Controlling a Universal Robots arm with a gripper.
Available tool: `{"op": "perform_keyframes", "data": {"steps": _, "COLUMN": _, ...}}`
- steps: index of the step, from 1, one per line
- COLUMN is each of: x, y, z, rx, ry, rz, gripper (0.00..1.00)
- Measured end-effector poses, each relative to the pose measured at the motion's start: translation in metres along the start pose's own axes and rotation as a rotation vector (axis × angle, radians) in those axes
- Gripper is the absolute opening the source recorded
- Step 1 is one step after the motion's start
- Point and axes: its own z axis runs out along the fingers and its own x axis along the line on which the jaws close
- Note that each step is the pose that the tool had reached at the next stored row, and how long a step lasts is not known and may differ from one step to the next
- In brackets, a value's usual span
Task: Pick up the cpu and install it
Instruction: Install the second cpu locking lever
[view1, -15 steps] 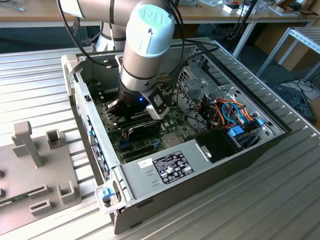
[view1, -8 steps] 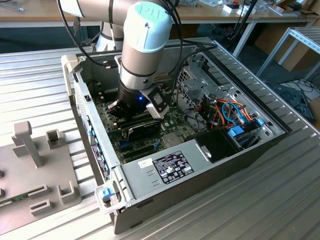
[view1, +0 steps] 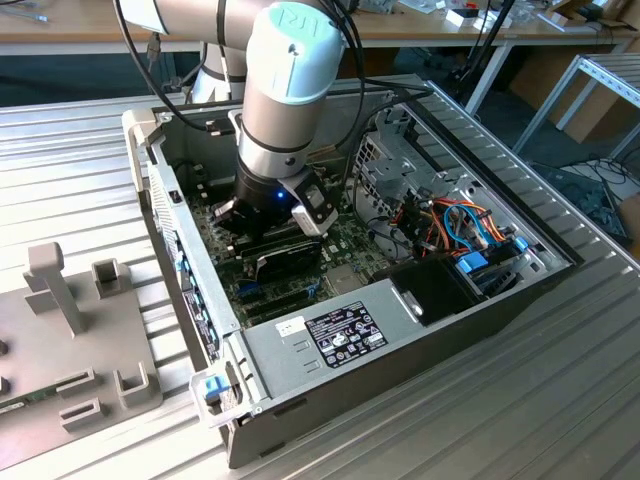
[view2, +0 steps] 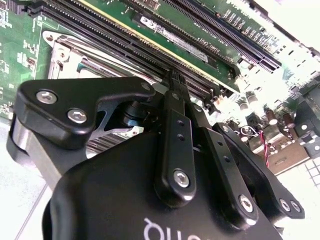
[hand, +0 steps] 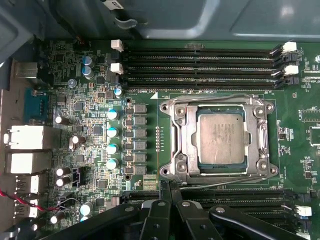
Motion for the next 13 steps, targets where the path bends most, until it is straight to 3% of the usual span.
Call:
{"op": "perform_keyframes", "data": {"steps": 7, "x": 0.0, "y": 0.0014, "z": 0.0001, "rx": -0.0104, "ry": 0.0001, "rz": 0.0, "gripper": 0.11}}
{"op": "perform_keyframes", "data": {"steps": 10, "x": 0.0, "y": 0.0023, "z": 0.0002, "rx": -0.0184, "ry": 0.0001, "rz": 0.001, "gripper": 0.11}}
{"op": "perform_keyframes", "data": {"steps": 13, "x": 0.0001, "y": 0.0025, "z": 0.0004, "rx": -0.0192, "ry": 0.0002, "rz": 0.001, "gripper": 0.11}}
